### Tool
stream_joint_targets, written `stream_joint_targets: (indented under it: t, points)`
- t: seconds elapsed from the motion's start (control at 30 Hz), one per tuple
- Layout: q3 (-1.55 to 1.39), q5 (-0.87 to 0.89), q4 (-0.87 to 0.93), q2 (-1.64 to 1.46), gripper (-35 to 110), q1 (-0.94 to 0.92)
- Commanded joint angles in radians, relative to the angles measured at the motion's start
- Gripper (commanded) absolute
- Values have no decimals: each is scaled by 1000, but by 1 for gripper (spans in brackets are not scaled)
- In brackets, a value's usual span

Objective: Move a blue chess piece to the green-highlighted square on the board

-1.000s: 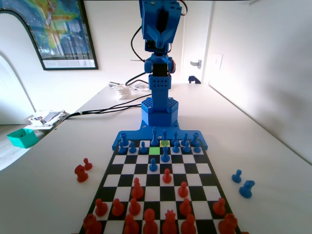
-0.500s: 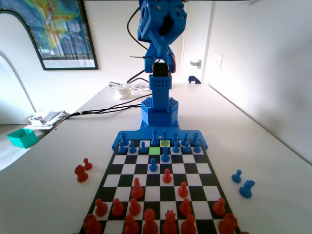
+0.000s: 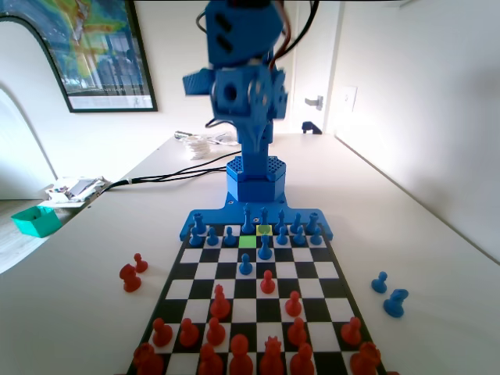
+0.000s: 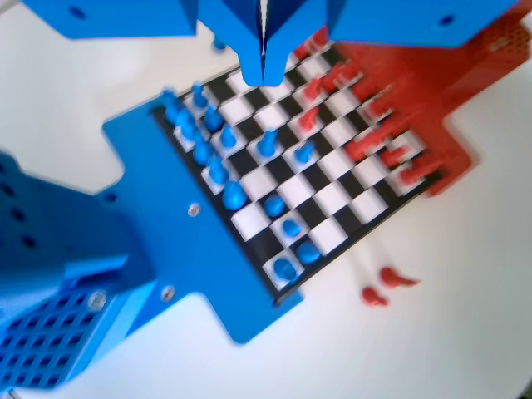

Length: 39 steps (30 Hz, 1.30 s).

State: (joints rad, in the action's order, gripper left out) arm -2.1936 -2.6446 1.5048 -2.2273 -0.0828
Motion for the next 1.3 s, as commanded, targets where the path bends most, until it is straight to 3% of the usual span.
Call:
stream_joint_targets:
  t: [0.0, 0.37, 0.77, 1.27]
  points:
    - [-35, -97, -29, 40, 5, -9]
    - [-288, -147, -245, 55, 12, 48]
    - [-426, -81, -477, 86, 15, 118]
    - [-531, -74, -646, 124, 16, 129]
